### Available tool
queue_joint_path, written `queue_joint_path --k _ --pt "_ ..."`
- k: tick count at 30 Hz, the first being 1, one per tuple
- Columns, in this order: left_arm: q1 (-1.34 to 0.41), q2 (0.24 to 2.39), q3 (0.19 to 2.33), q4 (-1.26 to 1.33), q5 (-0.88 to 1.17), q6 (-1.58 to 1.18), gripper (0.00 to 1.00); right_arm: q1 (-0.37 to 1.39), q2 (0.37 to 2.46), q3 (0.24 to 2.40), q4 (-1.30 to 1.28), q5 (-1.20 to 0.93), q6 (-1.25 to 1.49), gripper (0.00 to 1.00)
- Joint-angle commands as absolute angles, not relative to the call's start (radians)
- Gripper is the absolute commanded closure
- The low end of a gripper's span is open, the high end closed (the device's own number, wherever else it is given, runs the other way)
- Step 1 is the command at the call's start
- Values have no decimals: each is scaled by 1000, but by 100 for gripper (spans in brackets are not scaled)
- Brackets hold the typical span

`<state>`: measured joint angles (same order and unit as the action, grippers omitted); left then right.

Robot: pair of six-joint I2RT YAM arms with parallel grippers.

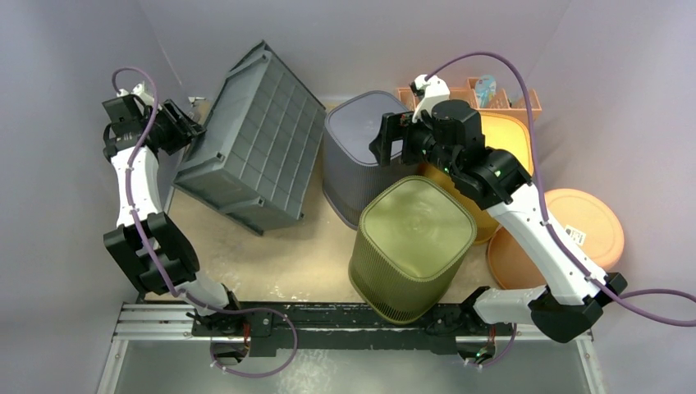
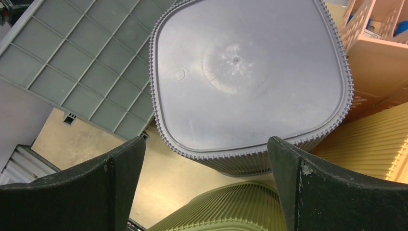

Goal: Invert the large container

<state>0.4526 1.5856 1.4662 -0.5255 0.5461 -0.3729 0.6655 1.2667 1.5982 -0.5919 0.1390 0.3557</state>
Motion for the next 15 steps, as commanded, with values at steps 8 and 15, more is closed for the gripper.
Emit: queue_joint_path --k 8,15 --pt "232 1522 1753 -841 -112 -183 39 662 1286 1634 -568 155 350 0" --pt "176 1517 1899 -944 -288 -165 36 661 1290 1691 -618 276 348 0"
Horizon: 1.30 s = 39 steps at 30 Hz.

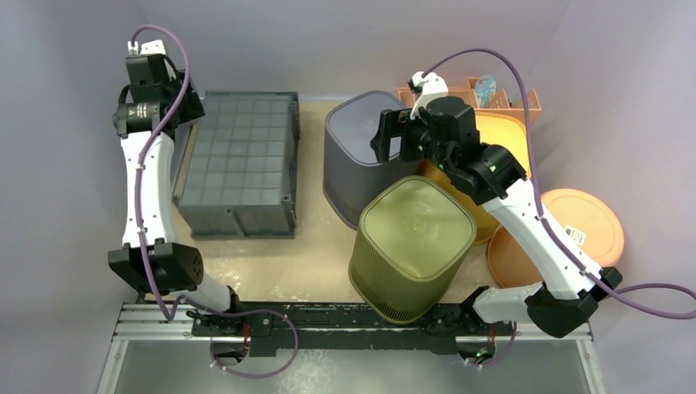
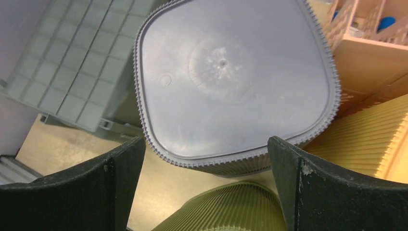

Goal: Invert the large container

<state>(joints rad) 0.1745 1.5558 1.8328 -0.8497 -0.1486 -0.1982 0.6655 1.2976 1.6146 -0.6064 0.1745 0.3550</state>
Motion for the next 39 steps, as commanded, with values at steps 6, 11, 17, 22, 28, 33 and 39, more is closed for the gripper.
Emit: queue_joint_path --k 6,11,17,22,28,33,39 --pt "169 1410 1856 -874 -368 -205 34 662 1257 1716 -629 393 368 0" --pt "169 1280 1724 -696 -171 -312 33 661 1178 1652 -552 460 382 0" --pt "66 1200 1611 -553 123 -482 32 661 1111 1618 -502 556 360 0" --pt "-78 1054 1378 -431 133 -418 32 661 1056 1559 -456 666 341 0" --pt "-80 1069 1324 -519 83 -359 31 661 934 1434 -327 733 370 0" --pt "-80 1054 1254 -426 131 -407 30 661 855 1361 -252 749 406 0" --pt "-80 1052 1233 -390 167 -406 30 662 839 1365 -297 779 432 0"
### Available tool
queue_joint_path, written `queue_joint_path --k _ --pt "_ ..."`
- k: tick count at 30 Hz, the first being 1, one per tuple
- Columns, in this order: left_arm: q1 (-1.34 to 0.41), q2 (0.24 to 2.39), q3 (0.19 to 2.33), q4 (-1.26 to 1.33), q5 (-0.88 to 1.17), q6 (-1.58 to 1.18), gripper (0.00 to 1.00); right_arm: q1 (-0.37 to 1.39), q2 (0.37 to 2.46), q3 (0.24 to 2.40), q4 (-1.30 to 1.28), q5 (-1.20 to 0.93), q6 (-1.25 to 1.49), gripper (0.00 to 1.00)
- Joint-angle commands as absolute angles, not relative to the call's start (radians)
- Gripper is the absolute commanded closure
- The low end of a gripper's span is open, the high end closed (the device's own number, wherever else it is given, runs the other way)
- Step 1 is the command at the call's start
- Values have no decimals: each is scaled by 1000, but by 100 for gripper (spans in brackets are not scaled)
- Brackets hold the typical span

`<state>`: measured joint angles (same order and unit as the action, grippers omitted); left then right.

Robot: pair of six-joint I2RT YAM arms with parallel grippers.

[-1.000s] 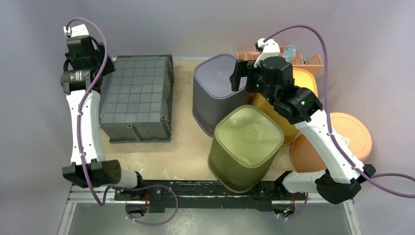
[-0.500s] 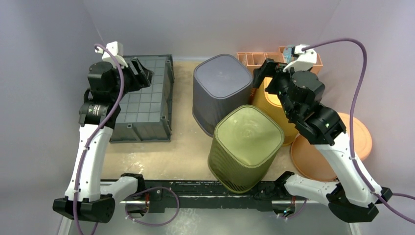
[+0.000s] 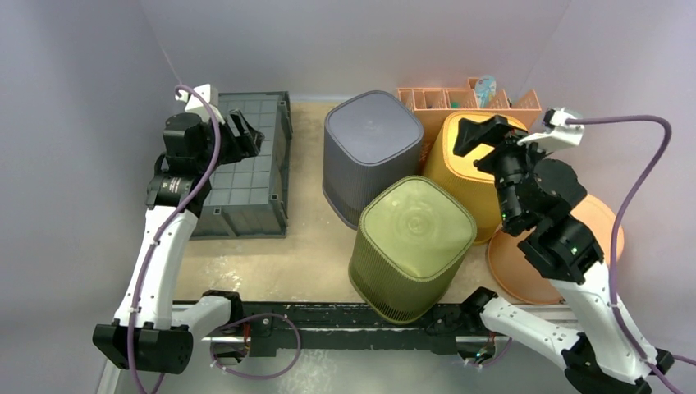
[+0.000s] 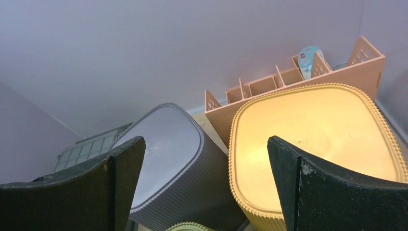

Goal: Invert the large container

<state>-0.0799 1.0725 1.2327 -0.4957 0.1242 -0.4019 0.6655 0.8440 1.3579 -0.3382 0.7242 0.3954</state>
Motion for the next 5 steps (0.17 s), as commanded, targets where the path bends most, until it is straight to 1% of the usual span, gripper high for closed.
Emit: queue_joint_path --k 1,5 --pt "-80 1053 1233 -386 172 -406 30 662 839 1365 -302 781 436 0" --pt "-80 1062 1229 -368 203 -400 29 662 844 1369 -298 780 445 0"
